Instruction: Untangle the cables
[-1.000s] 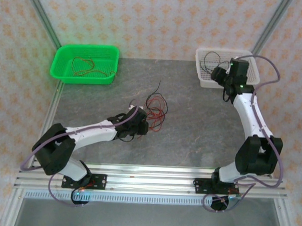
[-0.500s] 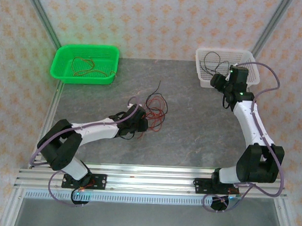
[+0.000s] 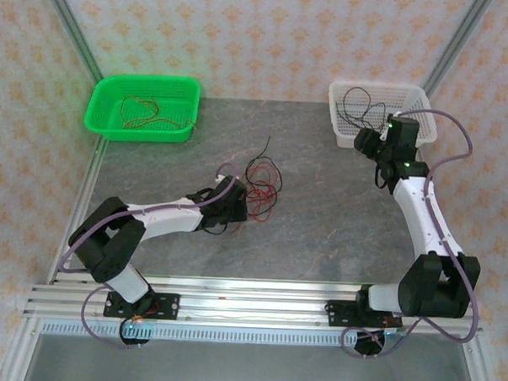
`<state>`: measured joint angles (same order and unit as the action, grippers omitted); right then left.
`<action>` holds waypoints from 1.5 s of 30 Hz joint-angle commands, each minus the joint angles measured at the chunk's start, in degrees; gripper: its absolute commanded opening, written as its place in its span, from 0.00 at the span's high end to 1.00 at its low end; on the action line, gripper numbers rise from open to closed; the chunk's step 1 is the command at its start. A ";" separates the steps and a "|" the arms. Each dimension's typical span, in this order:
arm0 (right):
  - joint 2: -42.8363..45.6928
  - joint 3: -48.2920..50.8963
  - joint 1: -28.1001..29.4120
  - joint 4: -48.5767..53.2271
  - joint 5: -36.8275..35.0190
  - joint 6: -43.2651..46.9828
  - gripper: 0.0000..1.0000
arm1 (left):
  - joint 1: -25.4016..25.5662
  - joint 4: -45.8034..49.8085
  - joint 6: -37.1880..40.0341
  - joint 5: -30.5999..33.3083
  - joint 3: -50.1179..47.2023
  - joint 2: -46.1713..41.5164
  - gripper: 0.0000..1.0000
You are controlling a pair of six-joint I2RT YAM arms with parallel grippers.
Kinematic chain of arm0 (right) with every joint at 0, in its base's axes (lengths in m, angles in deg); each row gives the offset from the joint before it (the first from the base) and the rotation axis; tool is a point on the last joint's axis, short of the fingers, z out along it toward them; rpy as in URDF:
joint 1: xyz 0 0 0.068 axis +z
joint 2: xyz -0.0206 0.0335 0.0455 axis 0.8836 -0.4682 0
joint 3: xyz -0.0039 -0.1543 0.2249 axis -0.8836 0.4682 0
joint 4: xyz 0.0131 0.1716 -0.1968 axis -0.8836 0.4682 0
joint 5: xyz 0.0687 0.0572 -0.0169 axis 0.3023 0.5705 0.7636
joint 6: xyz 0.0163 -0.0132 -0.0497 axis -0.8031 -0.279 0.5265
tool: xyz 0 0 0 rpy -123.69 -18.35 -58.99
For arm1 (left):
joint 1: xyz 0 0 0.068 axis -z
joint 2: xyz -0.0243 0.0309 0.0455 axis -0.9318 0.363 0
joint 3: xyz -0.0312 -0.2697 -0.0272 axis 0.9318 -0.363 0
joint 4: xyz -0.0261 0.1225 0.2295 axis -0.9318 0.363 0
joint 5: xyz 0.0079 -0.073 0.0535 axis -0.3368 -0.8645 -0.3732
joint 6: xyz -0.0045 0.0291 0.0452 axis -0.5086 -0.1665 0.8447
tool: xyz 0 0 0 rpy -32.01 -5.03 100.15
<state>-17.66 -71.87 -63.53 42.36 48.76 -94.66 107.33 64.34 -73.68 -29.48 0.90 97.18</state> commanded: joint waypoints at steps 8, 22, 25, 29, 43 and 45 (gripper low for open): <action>6.19 4.77 6.12 -1.46 3.63 -2.91 0.40 | 0.73 3.32 2.10 1.99 5.72 -6.25 0.96; -1.76 11.78 30.55 -13.57 13.45 -10.39 0.38 | 2.66 8.46 4.17 2.07 11.58 -15.12 0.98; -3.62 12.43 32.94 -16.15 15.02 -11.94 0.38 | 2.70 9.14 4.70 2.05 12.26 -15.59 0.99; -4.75 12.55 35.23 -18.10 16.04 -13.11 0.38 | 2.69 9.31 4.97 1.65 12.62 -16.02 0.99; -15.16 9.79 37.58 -19.85 12.30 -13.95 0.39 | 2.94 10.00 4.97 0.58 15.05 -17.76 0.99; -18.32 8.58 37.58 -20.36 11.13 -13.84 0.40 | 3.05 10.42 6.68 0.49 15.71 -18.28 0.99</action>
<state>-32.98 -60.94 -26.38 23.15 63.43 -108.39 109.97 74.24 -68.94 -28.54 13.86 81.49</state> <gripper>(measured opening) 0.607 0.044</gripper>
